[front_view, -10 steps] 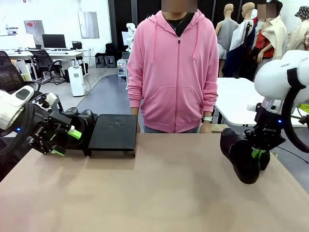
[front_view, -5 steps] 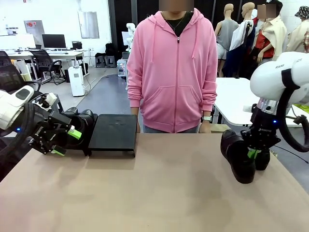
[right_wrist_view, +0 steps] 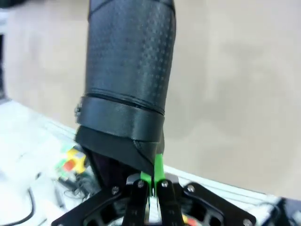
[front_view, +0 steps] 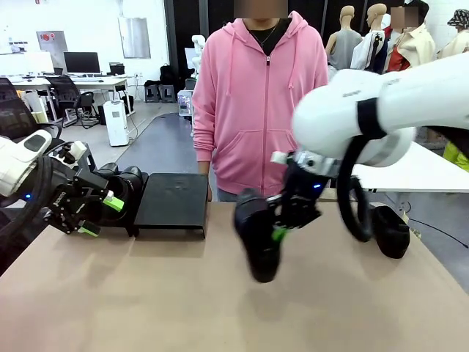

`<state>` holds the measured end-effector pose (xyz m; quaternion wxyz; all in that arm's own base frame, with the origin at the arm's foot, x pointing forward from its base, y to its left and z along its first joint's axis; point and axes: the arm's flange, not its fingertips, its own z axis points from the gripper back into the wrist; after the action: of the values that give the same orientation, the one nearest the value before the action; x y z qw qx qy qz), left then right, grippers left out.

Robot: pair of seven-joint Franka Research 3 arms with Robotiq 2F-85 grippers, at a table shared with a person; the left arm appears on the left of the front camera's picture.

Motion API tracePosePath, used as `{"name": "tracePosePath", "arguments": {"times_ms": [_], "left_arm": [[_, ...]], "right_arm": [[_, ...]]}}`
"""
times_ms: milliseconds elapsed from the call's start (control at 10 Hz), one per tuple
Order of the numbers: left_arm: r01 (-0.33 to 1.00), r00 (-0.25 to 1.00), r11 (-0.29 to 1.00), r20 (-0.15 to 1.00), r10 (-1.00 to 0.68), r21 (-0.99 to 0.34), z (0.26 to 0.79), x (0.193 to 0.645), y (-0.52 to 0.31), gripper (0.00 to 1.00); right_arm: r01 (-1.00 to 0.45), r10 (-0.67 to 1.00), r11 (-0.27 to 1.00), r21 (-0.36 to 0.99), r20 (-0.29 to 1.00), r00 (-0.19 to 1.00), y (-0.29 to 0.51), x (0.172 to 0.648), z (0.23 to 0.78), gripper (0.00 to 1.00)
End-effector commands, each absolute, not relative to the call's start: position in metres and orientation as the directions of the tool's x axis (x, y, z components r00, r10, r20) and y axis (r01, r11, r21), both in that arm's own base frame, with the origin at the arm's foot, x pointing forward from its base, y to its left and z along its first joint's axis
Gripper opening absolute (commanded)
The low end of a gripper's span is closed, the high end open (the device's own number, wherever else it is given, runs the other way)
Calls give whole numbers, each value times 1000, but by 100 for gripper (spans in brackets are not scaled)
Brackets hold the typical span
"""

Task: Organize the shoes by placing them on the stand.
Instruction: Pick up one Shoe and place it in the middle of the table.

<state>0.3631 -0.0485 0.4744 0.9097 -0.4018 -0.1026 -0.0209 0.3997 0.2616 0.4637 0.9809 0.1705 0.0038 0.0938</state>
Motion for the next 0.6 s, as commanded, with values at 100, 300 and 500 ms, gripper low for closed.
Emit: {"name": "tracePosePath", "arguments": {"times_ms": [100,300,500], "left_arm": [[111,978,658,200,61,-745,475,361,-50,100],[111,978,658,200,61,-745,475,361,-50,100],[111,978,658,200,61,-745,475,361,-50,100]], "right_arm": [[-68,83,955,288,-39,996,318,402,429,0],[-15,31,973,229,-68,997,345,405,394,0],[-15,65,961,277,-173,983,357,422,356,0]]}}
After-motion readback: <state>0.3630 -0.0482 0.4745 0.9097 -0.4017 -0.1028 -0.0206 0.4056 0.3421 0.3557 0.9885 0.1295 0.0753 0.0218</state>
